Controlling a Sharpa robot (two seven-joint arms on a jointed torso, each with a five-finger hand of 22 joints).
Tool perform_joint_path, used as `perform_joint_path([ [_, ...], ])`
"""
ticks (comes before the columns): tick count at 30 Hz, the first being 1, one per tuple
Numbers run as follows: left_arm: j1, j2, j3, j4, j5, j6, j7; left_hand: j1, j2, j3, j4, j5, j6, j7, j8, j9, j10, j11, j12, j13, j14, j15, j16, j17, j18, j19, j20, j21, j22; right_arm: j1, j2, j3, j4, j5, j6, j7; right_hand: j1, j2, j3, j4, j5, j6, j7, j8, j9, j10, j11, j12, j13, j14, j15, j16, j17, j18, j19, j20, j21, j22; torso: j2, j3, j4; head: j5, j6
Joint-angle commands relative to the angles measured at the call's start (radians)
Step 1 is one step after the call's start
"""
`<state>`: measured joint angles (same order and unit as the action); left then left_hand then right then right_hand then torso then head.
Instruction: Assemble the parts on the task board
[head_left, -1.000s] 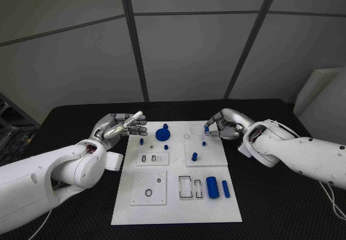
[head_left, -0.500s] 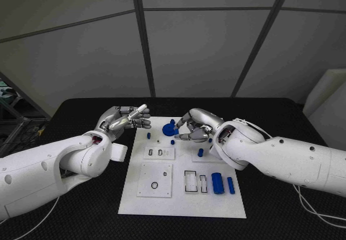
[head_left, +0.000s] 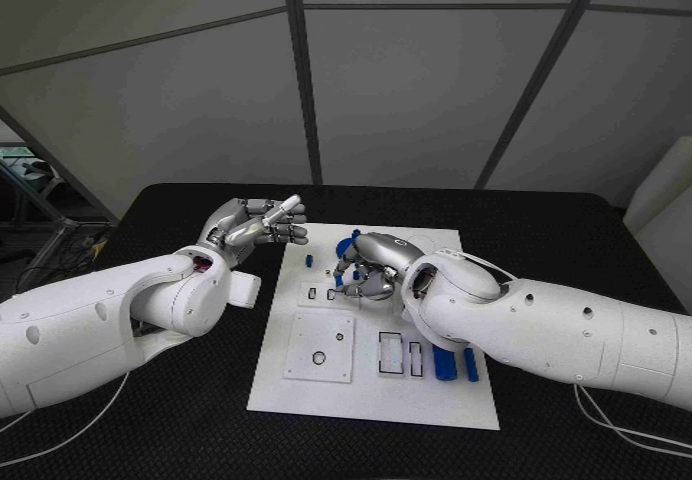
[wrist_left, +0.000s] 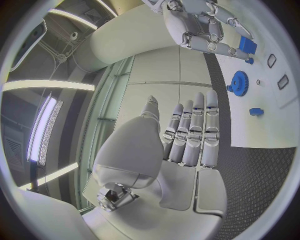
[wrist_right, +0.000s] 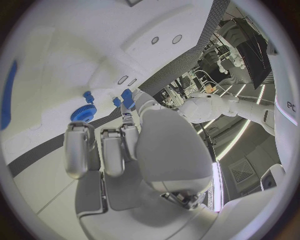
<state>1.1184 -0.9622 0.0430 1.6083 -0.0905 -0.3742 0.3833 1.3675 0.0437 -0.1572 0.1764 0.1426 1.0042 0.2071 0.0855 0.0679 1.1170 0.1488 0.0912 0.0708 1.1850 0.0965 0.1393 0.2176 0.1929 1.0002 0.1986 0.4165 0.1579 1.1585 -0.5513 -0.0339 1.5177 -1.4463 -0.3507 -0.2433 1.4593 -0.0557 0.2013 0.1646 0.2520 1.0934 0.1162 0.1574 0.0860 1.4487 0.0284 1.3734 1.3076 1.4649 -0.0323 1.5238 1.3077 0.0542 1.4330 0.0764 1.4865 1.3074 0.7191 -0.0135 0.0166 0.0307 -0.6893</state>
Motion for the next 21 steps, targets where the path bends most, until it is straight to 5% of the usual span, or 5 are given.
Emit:
perform_joint_path([
  [1,0.002,-0.001,0.001,0.001,-0.001,0.006,0.000,0.004,0.009,-0.001,-0.005,-0.002,0.003,0.006,-0.007,-0.001,0.002,0.003,-0.005,0.000,-0.003,0.001,-0.005,0.002,-0.011,-0.007,0.002,-0.006,-0.001,-0.004,0.007,-0.003,-0.004,-0.061,0.026,-0.043,-0.009,0.003,0.006,0.001,0.005,0.015,-0.010,0.000,0.004,-0.006,-0.003,-0.007,0.049,0.082,-0.008,0.002,0.150,-0.012,0.002,-0.002,0.002,0.083,0.000,0.0003,-0.0003,0.003,-0.002],
  [21,0.002,0.000,0.001,-0.003,-0.001,0.006,0.001,0.004,0.009,-0.001,-0.005,-0.002,0.003,0.006,-0.007,-0.001,0.002,0.003,-0.005,0.000,-0.003,0.001,-0.005,0.002,-0.011,-0.007,0.002,-0.006,-0.001,-0.023,0.031,-0.014,-0.047,-0.082,0.043,-0.045,-0.014,-0.004,0.004,-0.002,0.013,0.015,-0.010,-0.002,0.005,-0.006,-0.003,-0.007,0.050,0.082,-0.008,0.001,0.148,-0.011,0.001,-0.002,0.001,0.081,0.001,0.0016,-0.0019,0.016,-0.010],
])
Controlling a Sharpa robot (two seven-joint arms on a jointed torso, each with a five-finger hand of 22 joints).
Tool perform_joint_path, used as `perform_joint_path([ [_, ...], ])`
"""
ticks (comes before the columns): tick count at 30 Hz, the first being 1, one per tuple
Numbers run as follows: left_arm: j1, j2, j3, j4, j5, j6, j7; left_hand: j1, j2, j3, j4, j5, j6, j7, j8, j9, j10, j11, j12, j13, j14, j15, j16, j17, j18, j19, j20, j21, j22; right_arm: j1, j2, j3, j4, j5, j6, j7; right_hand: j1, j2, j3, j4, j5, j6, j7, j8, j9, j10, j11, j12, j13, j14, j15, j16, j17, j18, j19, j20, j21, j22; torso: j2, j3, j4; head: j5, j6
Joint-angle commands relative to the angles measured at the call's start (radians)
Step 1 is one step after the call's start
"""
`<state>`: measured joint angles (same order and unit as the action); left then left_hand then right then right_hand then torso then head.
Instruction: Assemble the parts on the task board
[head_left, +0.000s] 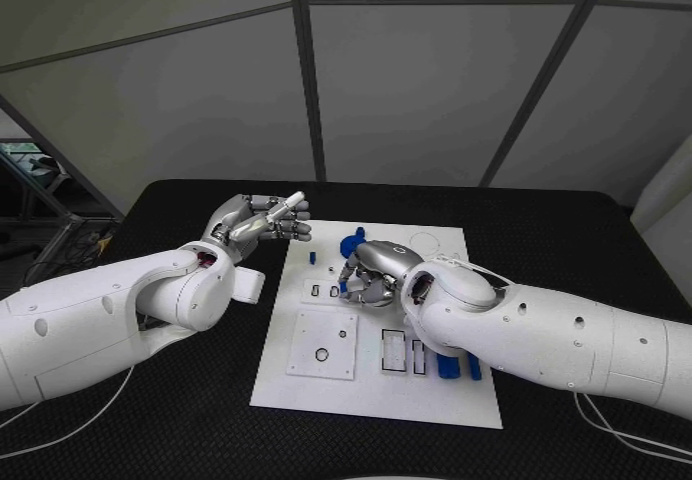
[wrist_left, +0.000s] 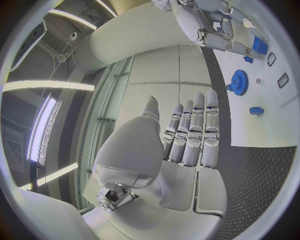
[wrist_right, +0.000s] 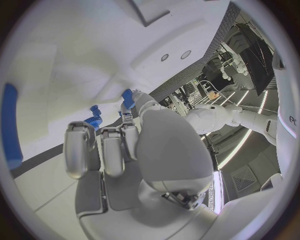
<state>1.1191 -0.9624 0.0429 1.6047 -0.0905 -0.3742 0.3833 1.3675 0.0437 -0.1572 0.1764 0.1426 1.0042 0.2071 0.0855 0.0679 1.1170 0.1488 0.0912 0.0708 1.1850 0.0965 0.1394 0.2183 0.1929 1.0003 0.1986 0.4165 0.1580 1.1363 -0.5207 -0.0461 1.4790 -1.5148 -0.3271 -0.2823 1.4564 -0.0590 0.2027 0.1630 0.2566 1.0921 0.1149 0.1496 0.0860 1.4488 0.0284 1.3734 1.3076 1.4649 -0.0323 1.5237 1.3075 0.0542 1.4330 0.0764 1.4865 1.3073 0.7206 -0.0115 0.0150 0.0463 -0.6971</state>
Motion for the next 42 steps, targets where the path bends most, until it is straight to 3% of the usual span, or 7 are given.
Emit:
perform_joint_path([
  [1,0.002,0.001,0.001,0.001,-0.001,0.006,0.001,0.004,0.009,-0.001,-0.005,-0.002,0.003,0.006,-0.007,-0.001,0.002,0.004,-0.005,0.000,-0.003,0.001,-0.005,0.001,-0.011,-0.007,0.002,-0.006,-0.001,-0.001,0.001,-0.002,-0.011,-0.014,0.021,-0.005,-0.011,-0.001,0.002,-0.001,0.008,0.016,-0.008,0.006,0.005,-0.006,-0.003,-0.007,0.050,0.082,-0.008,0.001,0.148,-0.011,0.001,-0.002,0.001,0.081,0.000,-0.0003,-0.0002,0.001,-0.002],
  [24,0.002,0.000,0.001,0.001,-0.001,0.006,-0.002,0.003,0.010,-0.002,-0.005,-0.002,0.003,0.006,-0.007,-0.001,0.002,0.004,-0.006,0.000,-0.003,0.001,-0.007,0.002,-0.011,-0.007,0.002,-0.006,-0.001,-0.003,0.001,-0.004,-0.021,-0.015,0.064,0.007,-0.024,-0.014,-0.003,-0.002,0.009,0.007,-0.004,-0.002,0.003,-0.011,0.000,-0.015,0.043,0.081,-0.006,-0.002,0.143,-0.010,-0.003,-0.001,-0.002,0.076,0.000,-0.0001,-0.0004,0.004,-0.007],
  [32,0.002,0.001,0.001,0.000,-0.001,0.006,-0.003,0.003,0.010,-0.002,-0.005,-0.002,0.003,0.006,-0.007,-0.001,0.002,0.004,-0.006,0.000,-0.003,0.001,-0.007,0.002,-0.011,-0.007,0.002,-0.006,-0.001,-0.003,0.003,-0.006,-0.021,-0.028,0.069,-0.003,-0.036,-0.029,-0.010,-0.002,0.007,-0.002,0.001,-0.009,0.001,-0.017,0.004,-0.023,0.037,0.080,-0.003,-0.003,0.142,-0.010,-0.005,0.001,-0.003,0.074,0.000,0.0000,-0.0005,0.004,-0.007],
  [42,0.002,0.001,0.001,-0.001,-0.001,0.006,-0.006,0.002,0.010,-0.003,-0.005,-0.002,0.003,0.007,-0.008,-0.001,0.002,0.004,-0.006,0.000,-0.002,0.001,-0.008,0.003,-0.011,-0.007,0.002,-0.006,-0.002,-0.003,0.005,-0.008,-0.020,-0.035,0.071,-0.007,-0.057,-0.050,-0.018,0.003,0.032,-0.021,0.009,-0.024,-0.004,-0.026,0.011,-0.037,0.026,0.079,0.003,-0.005,0.137,-0.009,-0.009,0.007,-0.007,0.069,0.000,0.0000,0.0003,0.003,-0.009],
])
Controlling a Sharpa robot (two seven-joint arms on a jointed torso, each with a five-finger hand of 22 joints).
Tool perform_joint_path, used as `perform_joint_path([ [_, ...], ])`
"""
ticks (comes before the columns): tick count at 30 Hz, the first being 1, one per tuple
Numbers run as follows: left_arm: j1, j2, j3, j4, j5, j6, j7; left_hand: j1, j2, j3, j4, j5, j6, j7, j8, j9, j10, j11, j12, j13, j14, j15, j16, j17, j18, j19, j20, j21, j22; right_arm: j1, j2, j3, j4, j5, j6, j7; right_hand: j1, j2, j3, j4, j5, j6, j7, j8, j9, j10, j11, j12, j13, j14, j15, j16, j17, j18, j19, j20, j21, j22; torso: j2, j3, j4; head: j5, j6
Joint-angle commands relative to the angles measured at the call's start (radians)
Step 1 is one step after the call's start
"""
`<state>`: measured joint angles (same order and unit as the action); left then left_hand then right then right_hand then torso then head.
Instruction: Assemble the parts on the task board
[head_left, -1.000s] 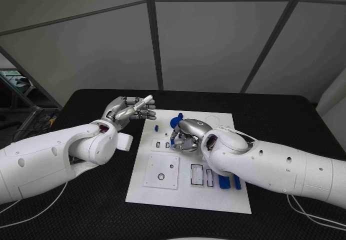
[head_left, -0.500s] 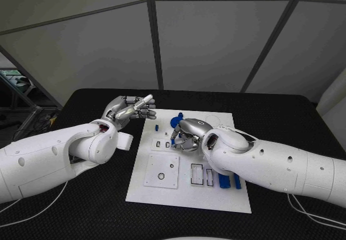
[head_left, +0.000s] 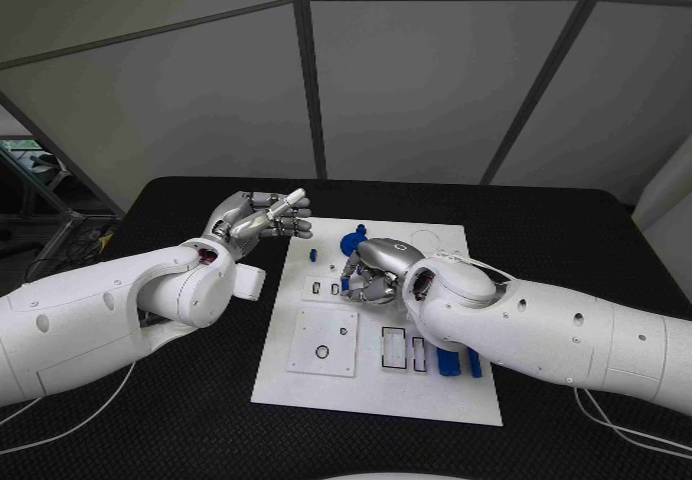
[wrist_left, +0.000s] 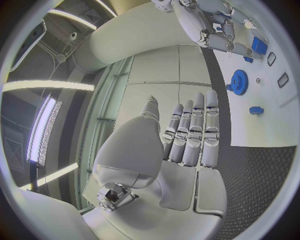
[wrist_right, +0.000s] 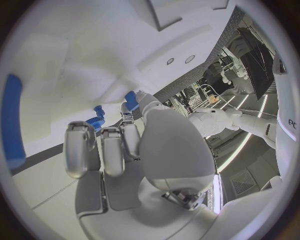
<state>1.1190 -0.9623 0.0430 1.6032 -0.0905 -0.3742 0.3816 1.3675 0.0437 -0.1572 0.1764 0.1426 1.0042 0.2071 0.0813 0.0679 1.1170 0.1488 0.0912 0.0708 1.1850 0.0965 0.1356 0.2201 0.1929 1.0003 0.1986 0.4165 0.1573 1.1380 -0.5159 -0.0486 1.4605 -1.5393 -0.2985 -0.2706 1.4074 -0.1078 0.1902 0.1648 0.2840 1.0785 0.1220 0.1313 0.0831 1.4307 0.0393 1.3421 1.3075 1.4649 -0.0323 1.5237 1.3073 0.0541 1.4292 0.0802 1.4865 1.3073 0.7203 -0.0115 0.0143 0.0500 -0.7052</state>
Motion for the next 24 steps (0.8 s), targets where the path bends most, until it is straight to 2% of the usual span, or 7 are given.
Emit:
perform_joint_path([
  [1,0.002,0.001,0.001,0.001,-0.001,0.006,-0.004,0.002,0.010,-0.003,-0.005,-0.002,0.003,0.007,-0.004,-0.001,0.002,0.004,-0.006,0.000,-0.002,0.001,-0.004,0.001,-0.011,-0.007,0.002,-0.006,-0.001,-0.005,0.000,-0.005,-0.002,-0.010,0.043,-0.019,-0.009,-0.002,-0.006,0.001,0.005,-0.009,0.003,-0.007,-0.001,-0.009,0.000,-0.007,0.025,0.079,0.004,-0.005,0.137,-0.009,-0.006,0.003,-0.007,0.069,0.000,-0.0002,0.0009,0.000,-0.001],
  [6,0.002,0.000,0.001,0.000,-0.001,0.006,-0.004,0.002,0.010,-0.003,-0.005,-0.002,0.003,0.007,-0.004,-0.001,0.002,0.004,-0.006,0.000,-0.002,0.001,-0.004,0.001,-0.011,-0.007,0.002,-0.006,-0.001,-0.005,0.001,-0.005,-0.001,-0.011,0.044,-0.021,-0.014,-0.007,-0.007,0.002,0.006,-0.016,0.006,-0.012,-0.003,-0.011,0.003,-0.010,0.022,0.079,0.006,-0.006,0.136,-0.008,-0.007,0.005,-0.008,0.067,0.000,-0.0001,0.0007,0.000,-0.001],
  [15,0.002,0.000,0.001,-0.001,-0.001,0.006,-0.005,0.002,0.010,-0.003,-0.005,-0.002,0.003,0.007,-0.004,-0.001,0.002,0.004,-0.006,0.000,-0.002,0.001,-0.004,0.001,-0.011,-0.007,0.002,-0.006,-0.001,-0.005,0.002,-0.005,-0.002,-0.011,0.039,-0.030,-0.034,-0.028,-0.015,0.012,0.005,-0.086,0.027,-0.050,-0.014,-0.055,0.022,-0.072,-0.035,0.076,0.022,-0.011,0.126,-0.005,-0.019,0.019,-0.017,0.052,0.000,-0.0001,0.0004,0.000,-0.001],
  [24,0.002,0.000,0.001,-0.001,-0.001,0.006,-0.006,0.002,0.010,-0.003,-0.005,-0.002,0.003,0.007,-0.004,-0.001,0.002,0.004,-0.006,0.000,-0.002,0.001,-0.004,0.001,-0.011,-0.007,0.002,-0.006,-0.001,-0.005,0.003,-0.005,-0.001,-0.011,0.025,-0.037,-0.047,-0.035,-0.023,0.024,-0.002,-0.101,0.030,-0.054,-0.013,-0.066,0.026,-0.089,-0.051,0.075,0.026,-0.014,0.120,-0.004,-0.023,0.024,-0.020,0.047,0.000,0.0001,0.0006,-0.001,-0.001],
])
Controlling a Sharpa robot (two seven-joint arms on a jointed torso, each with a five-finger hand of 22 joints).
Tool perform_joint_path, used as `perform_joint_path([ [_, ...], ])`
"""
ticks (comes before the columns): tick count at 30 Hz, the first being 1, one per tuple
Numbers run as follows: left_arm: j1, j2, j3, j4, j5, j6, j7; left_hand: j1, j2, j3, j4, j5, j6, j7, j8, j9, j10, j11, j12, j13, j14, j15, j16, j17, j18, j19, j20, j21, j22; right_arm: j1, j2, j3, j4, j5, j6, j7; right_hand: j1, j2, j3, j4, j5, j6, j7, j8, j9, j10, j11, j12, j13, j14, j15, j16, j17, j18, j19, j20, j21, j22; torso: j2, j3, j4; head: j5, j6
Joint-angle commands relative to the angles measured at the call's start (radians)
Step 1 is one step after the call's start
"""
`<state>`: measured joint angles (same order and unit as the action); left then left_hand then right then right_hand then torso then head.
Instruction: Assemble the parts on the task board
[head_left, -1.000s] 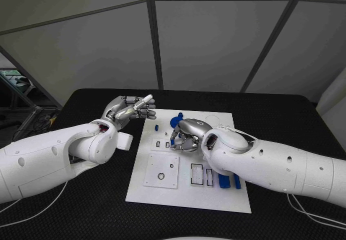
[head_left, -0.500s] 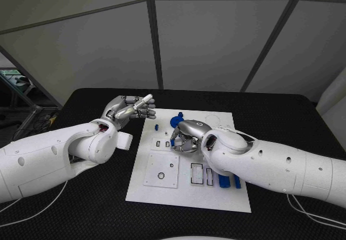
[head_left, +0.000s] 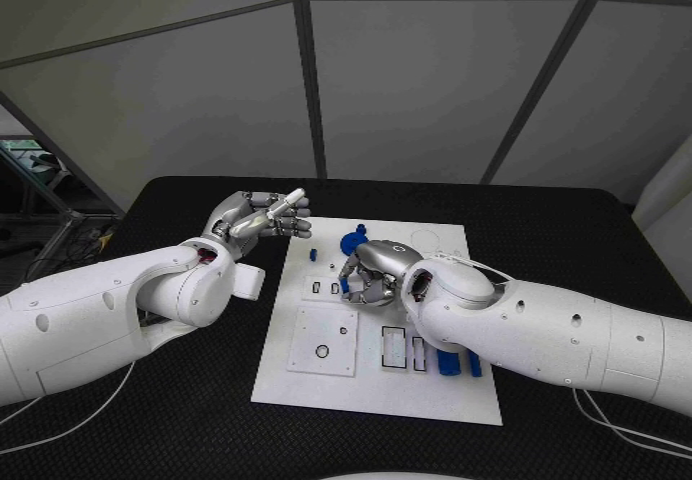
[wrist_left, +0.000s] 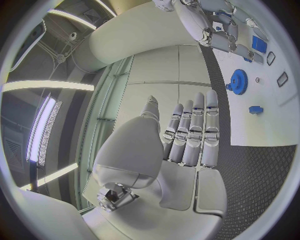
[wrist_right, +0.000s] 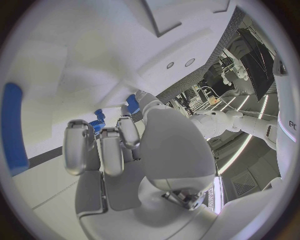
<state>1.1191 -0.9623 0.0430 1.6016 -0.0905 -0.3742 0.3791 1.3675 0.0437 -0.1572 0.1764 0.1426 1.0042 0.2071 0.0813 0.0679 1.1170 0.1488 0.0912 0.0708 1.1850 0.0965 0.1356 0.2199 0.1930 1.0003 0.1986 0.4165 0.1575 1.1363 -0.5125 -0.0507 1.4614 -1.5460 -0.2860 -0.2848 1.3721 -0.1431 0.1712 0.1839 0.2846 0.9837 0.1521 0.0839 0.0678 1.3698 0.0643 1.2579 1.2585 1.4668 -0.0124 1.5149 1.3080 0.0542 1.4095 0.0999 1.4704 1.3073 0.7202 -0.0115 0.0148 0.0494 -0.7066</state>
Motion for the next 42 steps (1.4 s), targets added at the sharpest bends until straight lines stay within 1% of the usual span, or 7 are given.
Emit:
perform_joint_path([
  [1,0.002,0.001,0.001,0.000,-0.001,0.007,-0.004,0.002,0.010,-0.003,-0.005,-0.002,0.003,0.007,-0.004,-0.001,0.002,0.004,-0.006,0.000,-0.002,0.001,-0.004,0.001,-0.011,-0.007,0.002,-0.006,-0.001,-0.003,0.000,-0.003,-0.002,-0.004,0.008,-0.024,-0.015,-0.001,-0.006,0.007,-0.003,-0.008,0.001,-0.007,0.002,-0.007,0.001,-0.006,-0.004,0.073,0.006,-0.006,0.119,-0.003,-0.004,0.005,-0.005,0.045,0.000,0.0000,0.0001,0.000,0.000],
  [17,0.002,0.001,0.001,-0.007,-0.010,0.005,-0.019,0.004,0.010,-0.008,-0.012,-0.002,0.007,0.005,-0.007,0.000,0.007,0.001,-0.010,0.001,0.022,-0.004,0.001,0.012,-0.009,0.007,-0.001,0.002,0.002,-0.003,-0.051,-0.003,0.064,0.076,-0.179,0.131,0.008,-0.042,-0.094,0.097,0.007,-0.091,0.019,-0.006,0.003,-0.019,0.018,-0.013,-0.020,0.069,0.021,-0.014,0.104,0.002,-0.020,0.019,-0.019,0.024,-0.002,0.0019,-0.0009,0.001,0.005],
  [25,0.002,0.006,0.001,-0.027,-0.160,0.024,-0.139,0.009,0.003,-0.034,-0.031,-0.004,0.035,-0.041,0.005,0.004,0.145,-0.063,0.074,0.053,0.253,-0.085,0.295,0.201,-0.011,0.209,-0.080,0.238,0.130,0.008,-0.175,0.006,0.184,0.231,-0.135,0.359,0.097,-0.005,-0.106,0.063,-0.035,-0.065,-0.003,0.024,0.010,-0.077,0.000,-0.069,-0.078,0.045,0.006,-0.060,0.023,0.034,-0.131,0.008,-0.101,-0.117,-0.012,0.0017,-0.0040,0.002,0.015],
  [27,0.002,0.007,0.001,-0.035,-0.243,0.045,-0.226,0.029,0.014,-0.026,-0.041,-0.001,0.040,-0.058,0.013,0.005,0.192,-0.082,0.126,0.087,0.304,-0.100,0.617,0.498,-0.040,0.293,-0.101,0.452,0.381,0.014,-0.206,0.020,0.201,0.290,-0.113,0.388,0.121,0.009,-0.096,0.049,-0.031,-0.038,-0.001,0.037,0.014,-0.130,0.000,-0.134,-0.140,0.021,0.006,-0.103,-0.050,0.051,-0.191,0.007,-0.148,-0.193,-0.019,0.0031,-0.0054,0.004,0.012],
  [33,0.007,0.013,0.001,-0.038,-0.533,0.155,-0.505,-0.004,0.001,-0.028,-0.035,-0.002,0.068,-0.108,0.124,0.043,0.179,-0.119,0.597,0.470,0.342,-0.136,1.306,1.191,-0.105,0.385,-0.130,0.874,0.906,0.043,-0.291,0.056,0.212,0.497,-0.073,0.424,0.169,0.026,-0.033,0.042,-0.038,0.030,-0.017,0.049,0.006,-0.330,-0.012,-0.610,-0.593,-0.196,-0.003,-0.603,-0.632,0.130,-0.512,-0.002,-0.516,-0.646,-0.035,0.0066,-0.0121,0.007,0.011],
  [36,0.016,0.024,0.002,-0.034,-0.656,0.223,-0.641,-0.056,0.010,-0.048,0.008,-0.002,0.067,-0.117,0.212,0.096,0.179,-0.133,0.926,0.802,0.360,-0.145,1.373,1.270,-0.119,0.401,-0.134,0.948,1.011,0.057,-0.315,0.076,0.192,0.580,-0.077,0.438,0.182,0.011,0.005,0.052,-0.037,0.040,-0.004,0.038,0.001,-0.293,0.002,-0.766,-0.745,-0.276,0.015,-0.819,-0.762,0.124,-0.554,0.014,-0.620,-0.706,-0.040,0.0084,-0.0169,0.009,0.012],
  [42,0.044,0.054,0.002,-0.030,-0.835,0.320,-0.827,-0.098,0.047,-0.068,0.065,-0.002,0.058,-0.139,0.324,0.187,0.243,-0.155,1.129,1.032,0.371,-0.158,1.399,1.302,-0.139,0.449,-0.153,1.023,1.140,0.083,-0.324,0.089,0.145,0.691,-0.103,0.456,0.172,-0.013,0.062,0.058,-0.020,0.079,0.007,0.018,0.001,-0.185,0.021,-0.972,-0.965,-0.261,0.042,-1.092,-0.896,0.128,-0.559,0.047,-0.765,-0.800,-0.049,0.0141,-0.0240,0.020,0.009],
])
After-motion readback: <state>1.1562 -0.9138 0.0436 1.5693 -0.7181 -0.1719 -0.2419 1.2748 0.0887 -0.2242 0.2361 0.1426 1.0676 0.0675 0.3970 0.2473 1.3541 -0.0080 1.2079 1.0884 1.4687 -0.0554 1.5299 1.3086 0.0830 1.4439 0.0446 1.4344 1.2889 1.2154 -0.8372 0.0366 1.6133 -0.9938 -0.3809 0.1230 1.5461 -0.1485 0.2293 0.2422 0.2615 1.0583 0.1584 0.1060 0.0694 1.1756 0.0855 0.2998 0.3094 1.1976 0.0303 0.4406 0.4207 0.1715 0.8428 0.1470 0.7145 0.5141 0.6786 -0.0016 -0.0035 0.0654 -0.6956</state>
